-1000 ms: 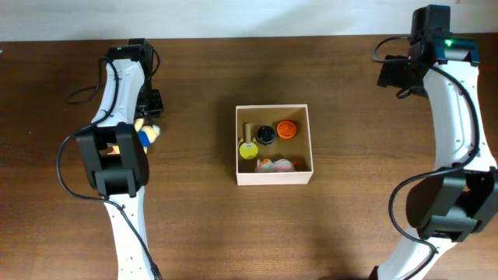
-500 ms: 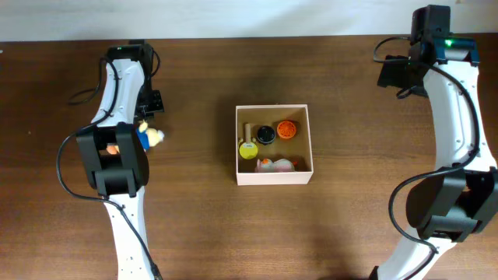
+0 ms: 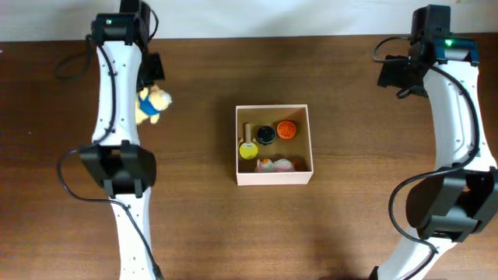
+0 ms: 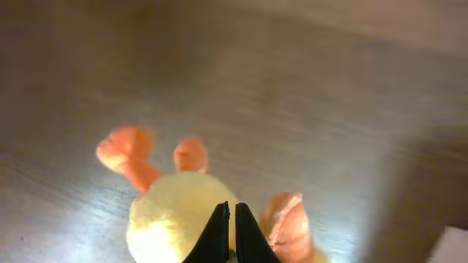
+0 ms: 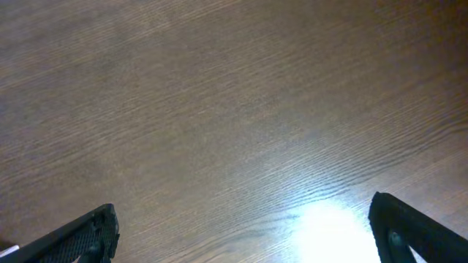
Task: Pack container
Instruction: 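Carry the yellow duck over the box and lower it in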
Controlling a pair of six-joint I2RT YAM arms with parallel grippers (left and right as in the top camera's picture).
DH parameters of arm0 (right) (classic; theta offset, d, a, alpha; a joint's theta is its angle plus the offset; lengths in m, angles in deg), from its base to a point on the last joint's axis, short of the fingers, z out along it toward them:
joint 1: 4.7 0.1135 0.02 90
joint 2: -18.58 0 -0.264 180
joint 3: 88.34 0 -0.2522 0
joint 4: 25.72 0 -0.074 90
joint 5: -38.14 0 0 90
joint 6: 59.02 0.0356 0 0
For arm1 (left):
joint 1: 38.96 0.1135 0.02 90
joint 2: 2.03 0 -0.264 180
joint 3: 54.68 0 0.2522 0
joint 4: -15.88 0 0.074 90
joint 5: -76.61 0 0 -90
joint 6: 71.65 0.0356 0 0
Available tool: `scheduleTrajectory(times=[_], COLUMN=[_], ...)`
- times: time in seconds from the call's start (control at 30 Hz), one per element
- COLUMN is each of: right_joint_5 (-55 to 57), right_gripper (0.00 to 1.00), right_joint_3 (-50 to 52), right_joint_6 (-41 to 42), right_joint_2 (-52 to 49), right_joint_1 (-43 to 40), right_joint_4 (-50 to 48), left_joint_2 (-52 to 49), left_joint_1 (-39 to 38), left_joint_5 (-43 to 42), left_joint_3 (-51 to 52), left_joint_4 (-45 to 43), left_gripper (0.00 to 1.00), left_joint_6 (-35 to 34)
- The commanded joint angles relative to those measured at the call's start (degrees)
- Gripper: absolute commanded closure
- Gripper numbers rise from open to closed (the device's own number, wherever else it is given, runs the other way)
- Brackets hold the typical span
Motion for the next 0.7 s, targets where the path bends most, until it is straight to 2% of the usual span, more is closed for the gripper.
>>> scheduleTrajectory(times=[0.0,0.17,0.33,0.67], right_joint_5=[0.3,0.3,0.3,0.3], right_gripper=[0.01,0.01,0.01,0.01], right_joint_3=[0.3,0.3,0.3,0.3], right_joint_6=[0.9,0.9,0.9,0.9], right_joint_2=[-0.1,-0.1,-0.1,-0.1], right_joint_1=[-0.4,-0.4,-0.4,-0.4], right_joint_4=[0.0,0.0,0.0,0.0], left_joint_2=[0.2,0.3,0.3,0.3], left_joint_1=[-3.3,-10.2,-18.5,-29.9], left_joint_5=[-0.5,-2.0,-1.9,-2.6], left_joint_3=[-7.0,-12.2,-12.6,-12.6], left_joint_4=[1.7,2.9,2.9,2.9], left_gripper=[0.98,0.98,0.98,0.98], left_joint_6=[-0.6,-0.9,-5.6,-5.8])
